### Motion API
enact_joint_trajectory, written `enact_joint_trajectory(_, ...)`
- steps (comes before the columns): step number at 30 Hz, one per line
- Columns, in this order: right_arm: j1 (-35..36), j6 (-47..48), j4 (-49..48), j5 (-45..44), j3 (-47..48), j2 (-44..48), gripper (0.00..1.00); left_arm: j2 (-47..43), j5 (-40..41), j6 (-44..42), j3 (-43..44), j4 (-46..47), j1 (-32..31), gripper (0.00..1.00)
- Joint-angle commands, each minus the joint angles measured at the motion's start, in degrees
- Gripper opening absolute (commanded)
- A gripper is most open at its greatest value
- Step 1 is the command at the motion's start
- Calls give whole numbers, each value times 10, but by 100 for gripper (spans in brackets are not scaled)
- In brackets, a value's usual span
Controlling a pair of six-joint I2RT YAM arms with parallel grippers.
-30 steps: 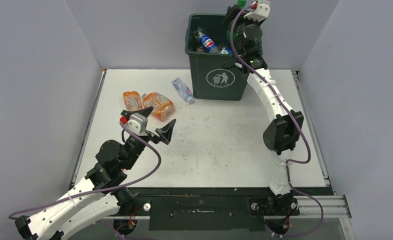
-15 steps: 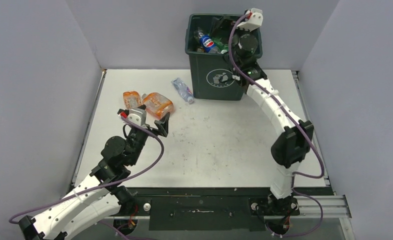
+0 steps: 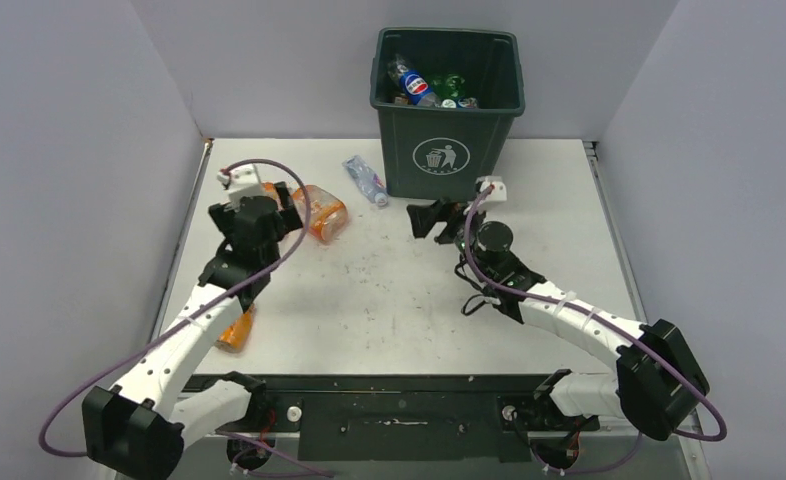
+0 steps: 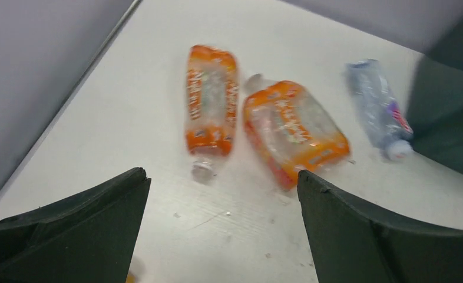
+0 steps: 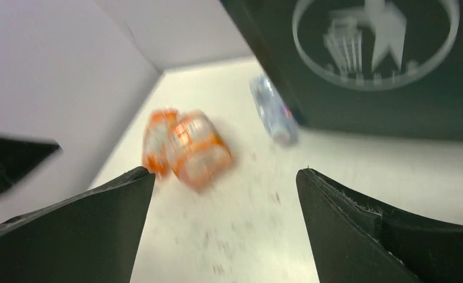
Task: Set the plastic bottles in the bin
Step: Place the plastic bottle in the trash bin, then pick up the plastic bottle at the center of the board.
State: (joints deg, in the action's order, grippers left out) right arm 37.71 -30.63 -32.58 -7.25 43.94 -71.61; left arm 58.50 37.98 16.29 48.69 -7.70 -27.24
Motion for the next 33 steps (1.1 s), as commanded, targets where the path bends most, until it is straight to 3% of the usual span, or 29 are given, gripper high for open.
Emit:
enact_joint_trajectory(1,9,-51,-5,44,-67,26,95,34,-21,218,52,-241,140,96)
enact_joint_trajectory(4,16,-70,-9,65,-98,27,95,49,-36,249,39,-301,214,96)
enact_joint_trajectory(9,48,-90,-20,93,-105,4,96,34,-53,249,-19,-294,292,96)
enact_joint_trajectory(15,101,-88,-15,99,-73,-32,96,80,14,260,-58,-257,320,96)
enact_joint_trajectory(21,150,-77,5,74,-41,-46,96,145,-29,275,-69,-249,356,96)
enact_joint_trajectory(30,174,-64,21,36,-23,-27,96,203,-92,261,-79,-211,358,100)
enact_joint_trajectory(33,175,-59,29,25,-24,-17,96,219,-114,261,-78,-205,359,89)
